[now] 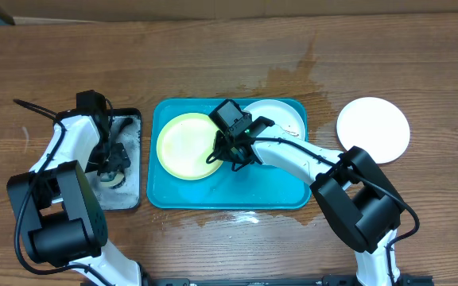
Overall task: Clean dirty plates on tray and stack at the side
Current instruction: 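Return the sponge to the black soapy tray with the left gripper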
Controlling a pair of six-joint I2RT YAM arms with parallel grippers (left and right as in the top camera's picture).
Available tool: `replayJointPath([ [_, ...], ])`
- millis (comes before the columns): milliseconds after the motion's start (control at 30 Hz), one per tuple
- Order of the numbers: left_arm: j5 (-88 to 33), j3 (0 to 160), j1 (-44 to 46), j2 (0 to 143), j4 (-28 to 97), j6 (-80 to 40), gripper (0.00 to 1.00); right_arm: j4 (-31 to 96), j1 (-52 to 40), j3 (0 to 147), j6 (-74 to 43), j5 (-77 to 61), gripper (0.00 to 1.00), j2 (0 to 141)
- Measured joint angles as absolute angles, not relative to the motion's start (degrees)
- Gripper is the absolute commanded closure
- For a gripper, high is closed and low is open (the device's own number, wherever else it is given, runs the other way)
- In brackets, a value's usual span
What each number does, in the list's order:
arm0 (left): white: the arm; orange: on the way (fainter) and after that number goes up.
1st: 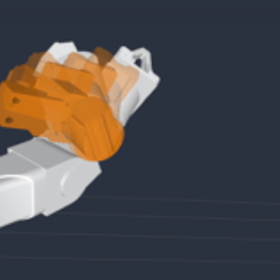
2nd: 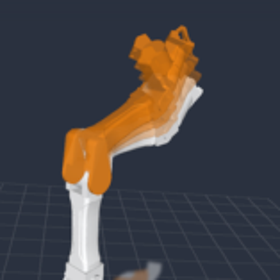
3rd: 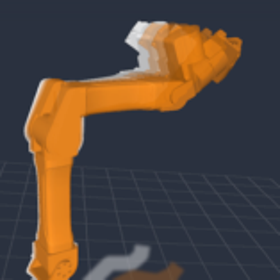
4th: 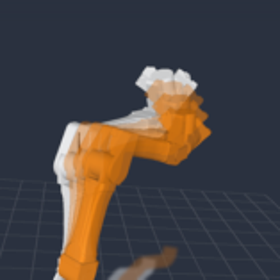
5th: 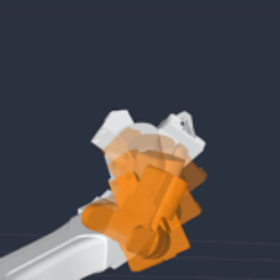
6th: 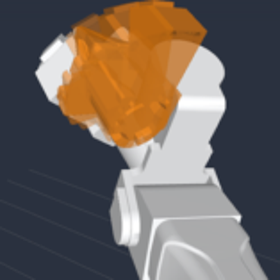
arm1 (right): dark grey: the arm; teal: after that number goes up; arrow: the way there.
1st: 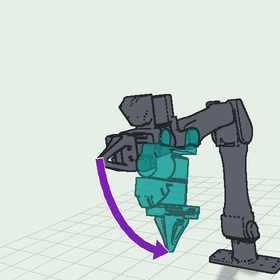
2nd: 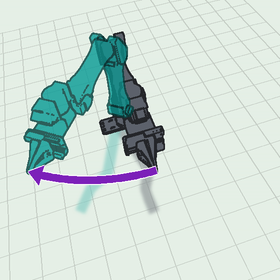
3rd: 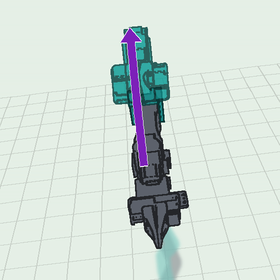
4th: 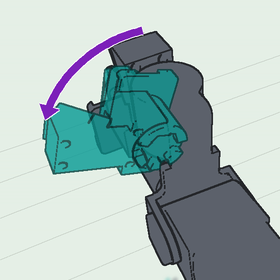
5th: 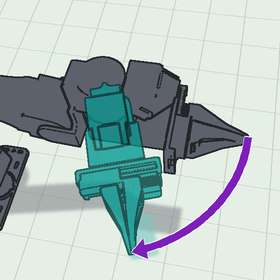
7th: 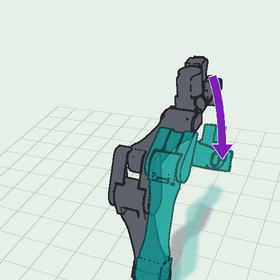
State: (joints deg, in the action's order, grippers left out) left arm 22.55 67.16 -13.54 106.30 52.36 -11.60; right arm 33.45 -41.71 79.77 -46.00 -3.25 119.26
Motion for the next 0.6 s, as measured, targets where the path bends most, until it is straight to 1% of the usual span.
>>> replayJointPath([
  [300,26.06,67.16,-13.65,106.30,52.45,-10.81,0.00,33.43,-41.67,79.77,-44.97,-3.42,0.79,119.26],
  [333,26.15,67.16,-13.67,106.30,52.45,-10.81,0.00,33.41,-41.67,79.77,-44.97,-3.38,0.80,119.26],
  [367,26.17,67.16,-13.76,106.30,52.42,-10.81,0.00,33.45,-41.67,79.77,-44.97,-3.16,0.82,119.26],
  [433,25.41,67.16,-13.93,106.30,52.21,-10.81,0.00,33.52,-41.65,79.77,-44.88,-2.46,0.83,119.26],
  [467,24.27,67.16,-14.02,106.30,51.81,-10.81,0.00,33.56,-41.63,79.77,-44.91,-2.17,0.82,119.26],
  [500,22.94,67.16,-14.02,106.30,51.40,-10.76,0.00,33.58,-41.63,79.77,-44.93,-1.91,0.76,119.26],
  [600,18.55,67.16,-14.39,106.30,50.46,-10.52,0.00,33.28,-41.63,79.79,-44.80,-1.15,0.69,119.20],
])
